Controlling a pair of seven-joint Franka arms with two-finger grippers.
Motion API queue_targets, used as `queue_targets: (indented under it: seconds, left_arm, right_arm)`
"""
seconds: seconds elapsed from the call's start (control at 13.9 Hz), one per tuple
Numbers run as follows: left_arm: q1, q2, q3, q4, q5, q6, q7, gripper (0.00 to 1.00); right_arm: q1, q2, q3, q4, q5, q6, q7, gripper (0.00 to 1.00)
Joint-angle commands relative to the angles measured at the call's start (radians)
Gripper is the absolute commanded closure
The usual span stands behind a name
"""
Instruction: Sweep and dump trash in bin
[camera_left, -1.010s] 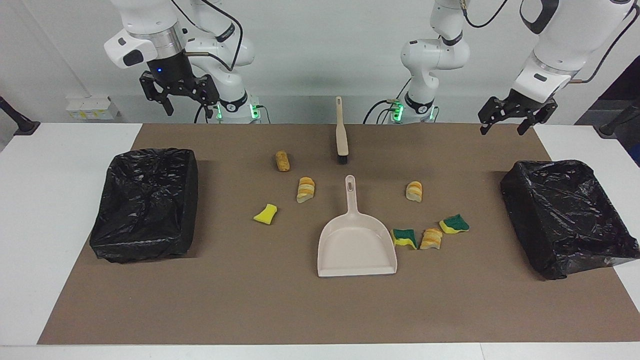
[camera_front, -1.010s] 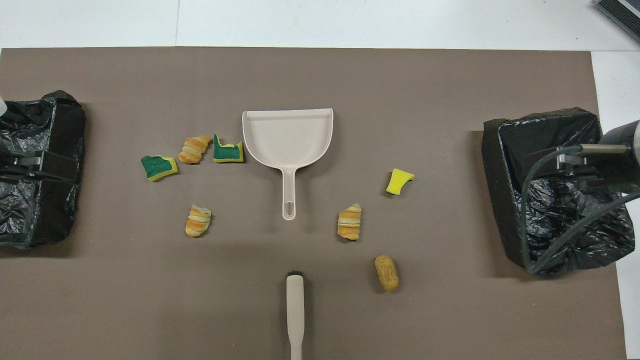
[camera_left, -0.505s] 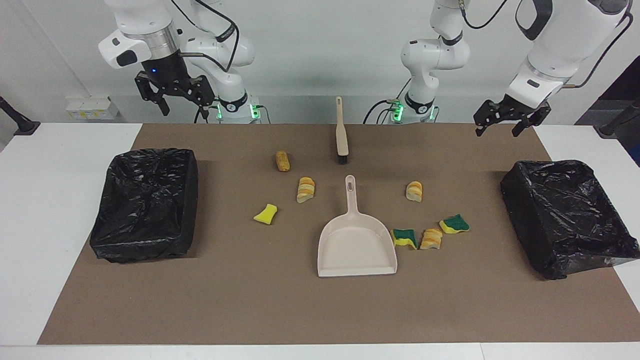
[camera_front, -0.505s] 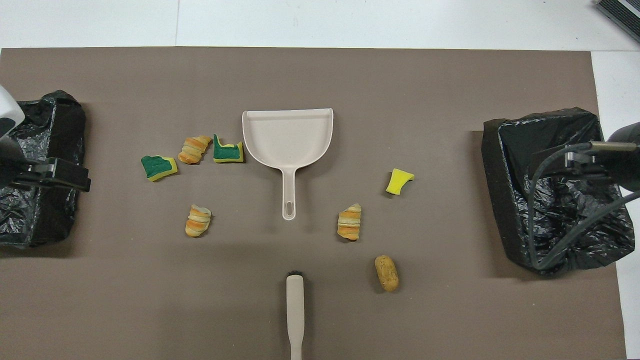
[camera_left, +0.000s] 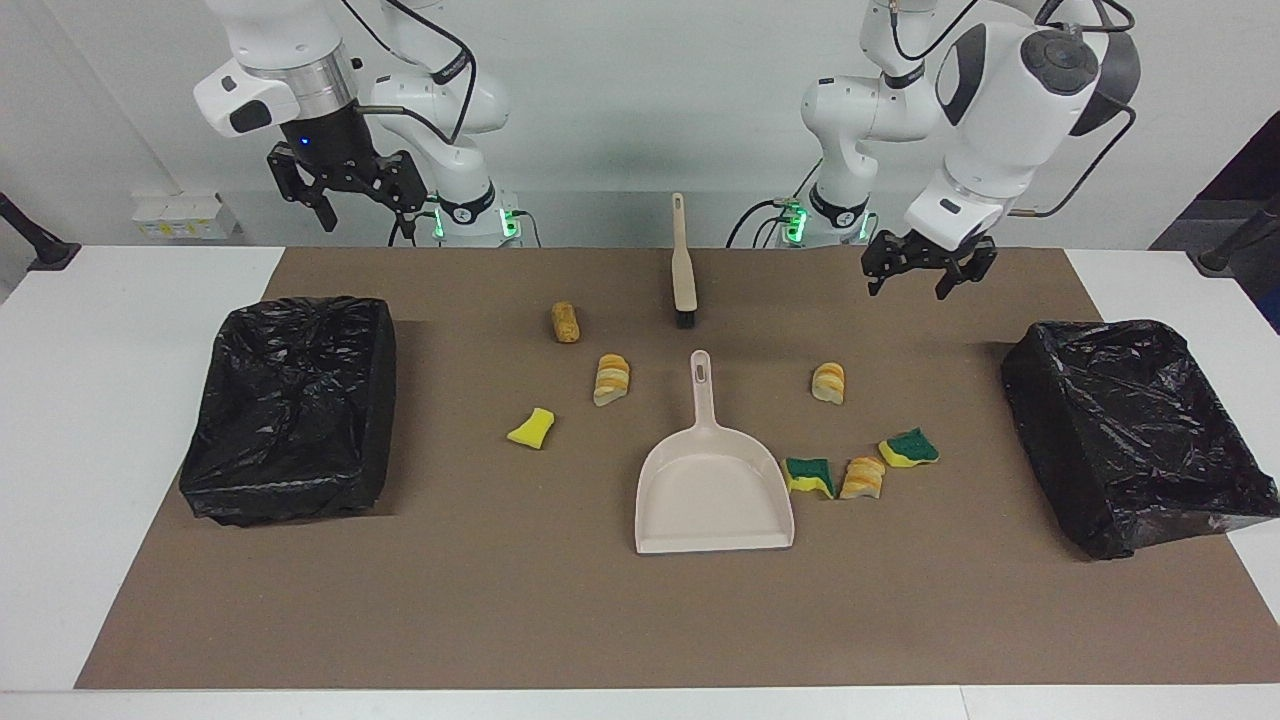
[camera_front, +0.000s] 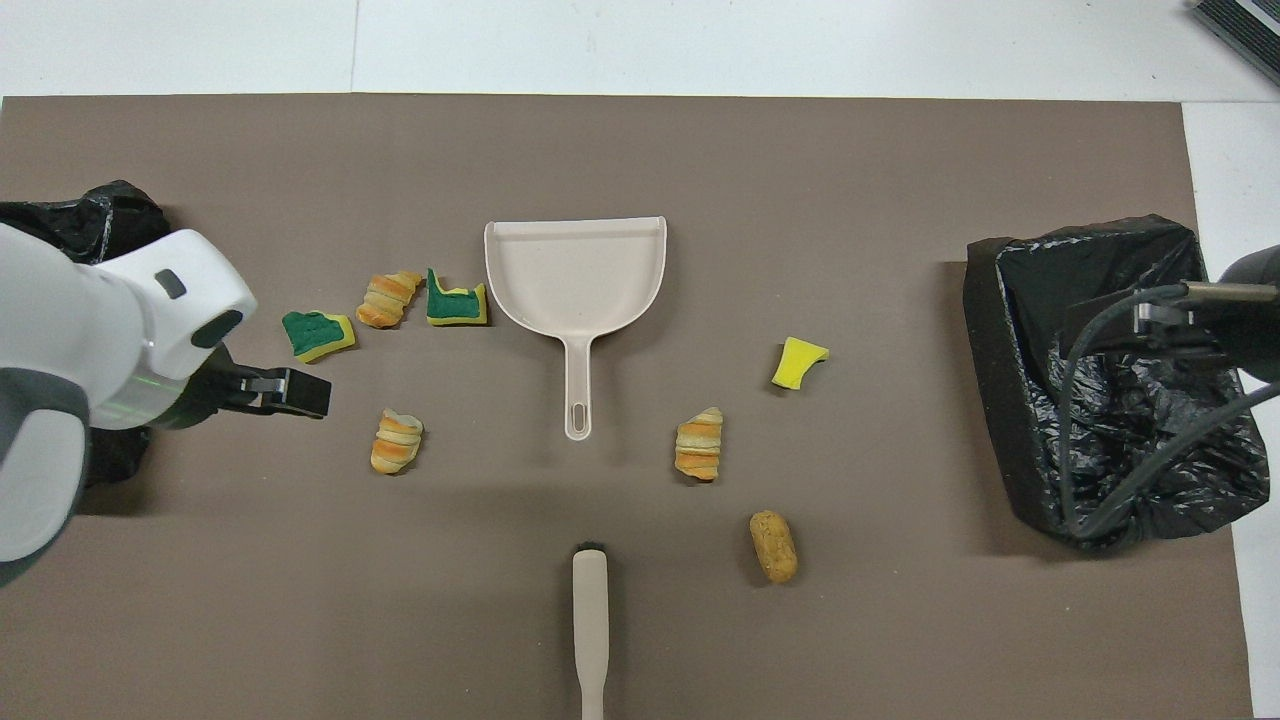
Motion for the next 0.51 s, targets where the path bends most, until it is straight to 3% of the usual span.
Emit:
queue_targets:
  seconds: [0.0, 0.43]
  left_arm:
    - [-0.08, -0.081, 0.016, -0.149, -0.018, 0.091, -0.044, 0.0]
    - [-0.278, -0.135, 0.016, -0.368, -0.031, 0.241, -0.254, 0.0]
  right_arm:
    - [-0.017, -0.008, 0.006, -0.011, 0.017, 0.013, -0.031, 0.0]
    - [-0.019, -0.008, 0.006, -0.011, 0.017, 0.013, -0.031, 0.0]
